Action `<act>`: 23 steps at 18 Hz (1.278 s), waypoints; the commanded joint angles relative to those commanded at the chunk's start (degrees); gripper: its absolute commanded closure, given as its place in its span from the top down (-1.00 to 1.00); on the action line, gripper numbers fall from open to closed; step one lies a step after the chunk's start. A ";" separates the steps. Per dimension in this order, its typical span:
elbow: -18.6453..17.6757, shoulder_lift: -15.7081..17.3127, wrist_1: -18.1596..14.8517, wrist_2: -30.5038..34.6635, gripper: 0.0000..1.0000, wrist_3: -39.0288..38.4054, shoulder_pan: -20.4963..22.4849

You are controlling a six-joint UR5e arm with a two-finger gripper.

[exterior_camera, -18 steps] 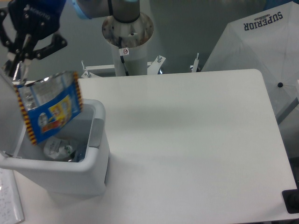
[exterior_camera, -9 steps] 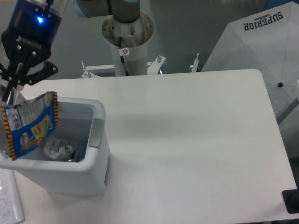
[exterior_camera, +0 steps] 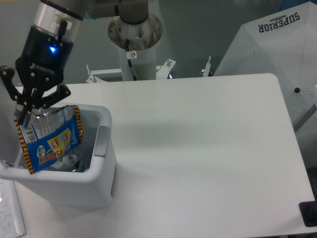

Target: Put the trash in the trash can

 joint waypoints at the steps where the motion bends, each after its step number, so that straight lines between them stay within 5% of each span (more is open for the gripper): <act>1: 0.17 0.00 -0.09 1.05 0.44 0.88 0.17; 2: 0.52 0.00 -0.09 2.80 0.86 1.85 0.44; 3: 0.70 0.17 -0.09 4.82 1.00 2.73 0.70; 12: 0.36 2.99 -0.09 14.22 1.00 11.94 4.66; 17: -0.44 2.64 -0.44 16.44 1.00 22.75 14.04; 23: -4.03 -0.70 -0.79 21.44 1.00 46.37 20.65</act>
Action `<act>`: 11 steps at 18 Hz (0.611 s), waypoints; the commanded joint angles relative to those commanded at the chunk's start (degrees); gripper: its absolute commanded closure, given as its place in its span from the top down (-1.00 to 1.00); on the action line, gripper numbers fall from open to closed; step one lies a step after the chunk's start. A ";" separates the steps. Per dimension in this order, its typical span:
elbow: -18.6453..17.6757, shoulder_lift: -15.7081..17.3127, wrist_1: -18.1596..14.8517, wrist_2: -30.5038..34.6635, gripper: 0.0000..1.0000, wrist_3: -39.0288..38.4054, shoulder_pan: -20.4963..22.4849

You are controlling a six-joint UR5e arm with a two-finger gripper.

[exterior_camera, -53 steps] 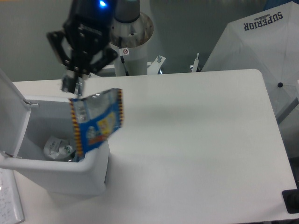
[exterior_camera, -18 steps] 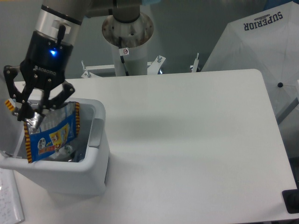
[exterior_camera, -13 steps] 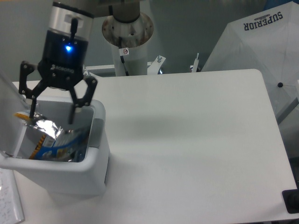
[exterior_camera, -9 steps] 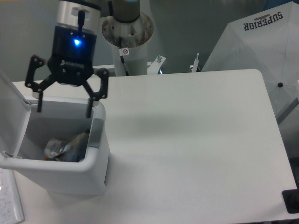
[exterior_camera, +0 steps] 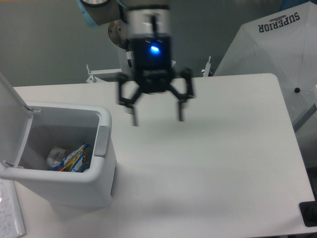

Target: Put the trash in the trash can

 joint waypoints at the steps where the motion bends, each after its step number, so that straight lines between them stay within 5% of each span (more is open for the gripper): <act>1: -0.36 0.00 -0.35 1.14 1.00 5.01 0.35; 6: -2.99 2.89 -7.37 5.71 1.00 23.12 1.41; 11: -4.93 5.10 -8.26 7.48 1.00 31.69 2.46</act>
